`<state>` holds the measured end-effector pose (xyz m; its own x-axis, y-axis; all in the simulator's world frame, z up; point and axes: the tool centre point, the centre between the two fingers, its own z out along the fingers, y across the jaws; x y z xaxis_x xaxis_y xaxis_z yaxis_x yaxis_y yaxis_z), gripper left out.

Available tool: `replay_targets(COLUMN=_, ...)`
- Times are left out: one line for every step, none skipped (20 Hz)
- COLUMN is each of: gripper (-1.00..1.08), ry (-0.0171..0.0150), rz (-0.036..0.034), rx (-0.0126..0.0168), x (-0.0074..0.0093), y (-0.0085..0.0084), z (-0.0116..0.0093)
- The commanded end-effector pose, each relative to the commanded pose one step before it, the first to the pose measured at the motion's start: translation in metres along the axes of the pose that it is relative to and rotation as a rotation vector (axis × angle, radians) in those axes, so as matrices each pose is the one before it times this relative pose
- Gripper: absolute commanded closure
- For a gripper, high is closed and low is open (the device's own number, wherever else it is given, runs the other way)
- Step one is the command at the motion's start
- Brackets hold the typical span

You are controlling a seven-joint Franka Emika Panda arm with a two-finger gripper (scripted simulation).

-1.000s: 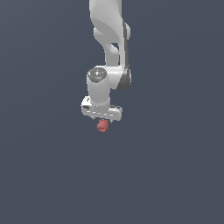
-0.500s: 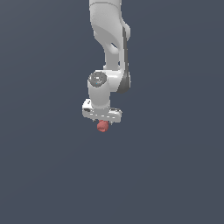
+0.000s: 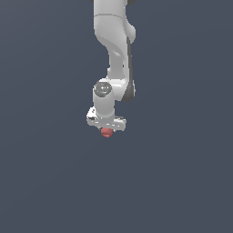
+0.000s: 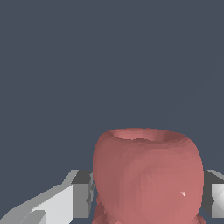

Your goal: Pick up the object and move it to a goal position.

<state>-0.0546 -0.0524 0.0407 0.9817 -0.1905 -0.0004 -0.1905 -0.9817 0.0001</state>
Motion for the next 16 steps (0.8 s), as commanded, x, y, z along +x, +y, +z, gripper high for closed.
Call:
replay_targets(gripper=1.08, ry=0.00035, rz=0.00004, rx=0.00002, x=0.00022, y=-0.00003, z=0.00102)
replay_targets(gripper=1.08, ry=0.0, rz=0.0, rx=0.0, x=0.0, y=0.0, z=0.0)
replay_targets(gripper=1.08, ry=0.0, rz=0.0, rx=0.0, x=0.0, y=0.0, z=0.0)
replay_targets(gripper=1.08, ry=0.0, rz=0.0, rx=0.0, x=0.0, y=0.0, z=0.0)
replay_targets(gripper=1.08, ry=0.0, rz=0.0, rx=0.0, x=0.0, y=0.0, z=0.0)
replay_targets(gripper=1.08, ry=0.0, rz=0.0, rx=0.0, x=0.0, y=0.0, z=0.0)
replay_targets(gripper=1.08, ry=0.0, rz=0.0, rx=0.0, x=0.0, y=0.0, z=0.0)
replay_targets(gripper=1.08, ry=0.0, rz=0.0, rx=0.0, x=0.0, y=0.0, z=0.0)
replay_targets(gripper=1.08, ry=0.0, rz=0.0, rx=0.0, x=0.0, y=0.0, z=0.0)
replay_targets(gripper=1.08, ry=0.00115, rz=-0.00002, rx=0.00034, x=0.00032, y=-0.00007, z=-0.00085)
replay_targets(gripper=1.08, ry=0.00112, rz=0.00041, rx=-0.00002, x=0.00037, y=-0.00009, z=-0.00031)
replay_targets(gripper=1.08, ry=0.00338, rz=0.0013, rx=-0.00009, x=0.00111, y=-0.00022, z=-0.00092)
replay_targets(gripper=1.08, ry=0.00562, rz=0.00216, rx=-0.00016, x=0.00185, y=-0.00038, z=-0.00153)
replay_targets(gripper=1.08, ry=0.00784, rz=0.00302, rx=-0.00022, x=0.00259, y=-0.00053, z=-0.00213)
replay_targets(gripper=1.08, ry=0.01003, rz=0.00386, rx=-0.00028, x=0.00331, y=-0.00067, z=-0.00274)
replay_targets(gripper=1.08, ry=0.01215, rz=0.00468, rx=-0.00034, x=0.00401, y=-0.00082, z=-0.00332)
